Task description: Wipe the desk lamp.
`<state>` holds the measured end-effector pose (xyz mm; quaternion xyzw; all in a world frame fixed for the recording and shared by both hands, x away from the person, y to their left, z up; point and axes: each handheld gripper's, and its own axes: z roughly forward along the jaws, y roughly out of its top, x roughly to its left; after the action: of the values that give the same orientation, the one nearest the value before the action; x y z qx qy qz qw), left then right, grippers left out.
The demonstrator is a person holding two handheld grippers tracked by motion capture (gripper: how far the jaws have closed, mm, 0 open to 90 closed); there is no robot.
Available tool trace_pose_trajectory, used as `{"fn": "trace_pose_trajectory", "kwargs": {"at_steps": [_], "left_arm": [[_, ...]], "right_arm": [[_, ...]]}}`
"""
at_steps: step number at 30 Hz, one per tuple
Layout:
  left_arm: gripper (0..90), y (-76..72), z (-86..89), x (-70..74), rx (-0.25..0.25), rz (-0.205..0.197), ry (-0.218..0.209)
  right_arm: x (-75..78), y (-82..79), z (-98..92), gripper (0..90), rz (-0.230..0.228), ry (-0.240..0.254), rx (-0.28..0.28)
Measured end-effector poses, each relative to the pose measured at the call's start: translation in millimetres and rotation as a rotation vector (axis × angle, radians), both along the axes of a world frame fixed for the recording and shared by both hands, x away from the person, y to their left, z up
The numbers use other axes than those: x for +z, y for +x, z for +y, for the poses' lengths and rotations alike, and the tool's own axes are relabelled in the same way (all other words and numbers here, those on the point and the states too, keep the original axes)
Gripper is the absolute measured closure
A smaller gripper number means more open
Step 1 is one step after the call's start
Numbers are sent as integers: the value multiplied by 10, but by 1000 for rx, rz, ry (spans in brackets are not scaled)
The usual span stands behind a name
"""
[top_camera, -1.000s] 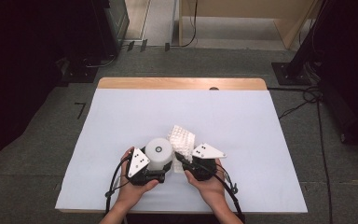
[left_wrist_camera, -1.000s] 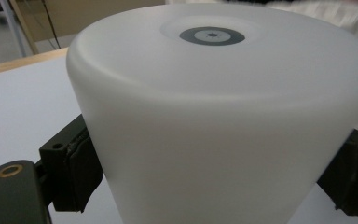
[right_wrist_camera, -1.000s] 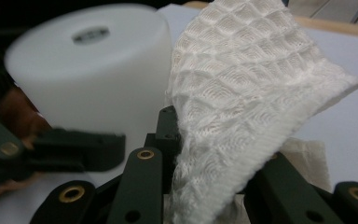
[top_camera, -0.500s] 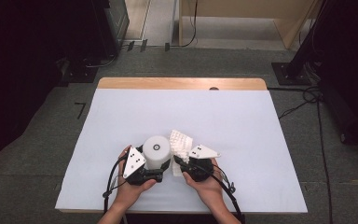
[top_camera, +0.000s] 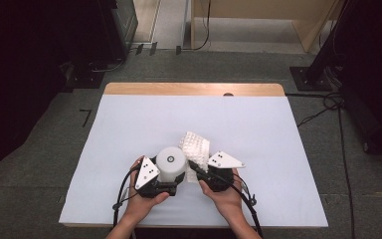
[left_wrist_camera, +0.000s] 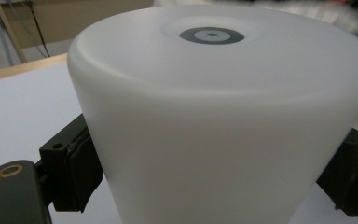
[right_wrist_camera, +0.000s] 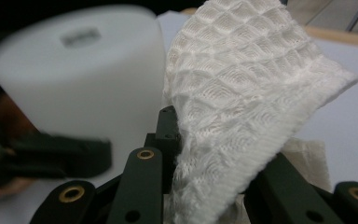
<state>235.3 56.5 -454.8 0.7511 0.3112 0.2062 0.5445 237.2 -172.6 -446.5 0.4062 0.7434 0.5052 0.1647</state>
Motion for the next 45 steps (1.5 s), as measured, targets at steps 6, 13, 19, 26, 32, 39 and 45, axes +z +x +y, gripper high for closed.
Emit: {"fn": "trace_pose_trajectory", "kwargs": {"at_steps": [6,13,19,26,32,39,45], "left_arm": [[89,23,26,-30,13,1,9],[89,39,-45,-109,5,32,48],[89,-14,-16,21,-11,-6,1],[88,102,94,-124,74,-9,19],[86,175,103,-230,90,15,61],[33,119,150,-161,120,-15,41],[0,53,85,-100,216,23,24]], "right_arm": [[-136,40,79,737,59,-37,1],[140,-36,-38,736,-32,42,-4],[19,22,-30,737,18,17,4],[-82,97,-111,736,49,1,-30],[-92,140,-246,736,60,18,-75],[-117,130,-210,736,53,-6,-66],[-144,137,-191,735,54,-14,-66]]}}
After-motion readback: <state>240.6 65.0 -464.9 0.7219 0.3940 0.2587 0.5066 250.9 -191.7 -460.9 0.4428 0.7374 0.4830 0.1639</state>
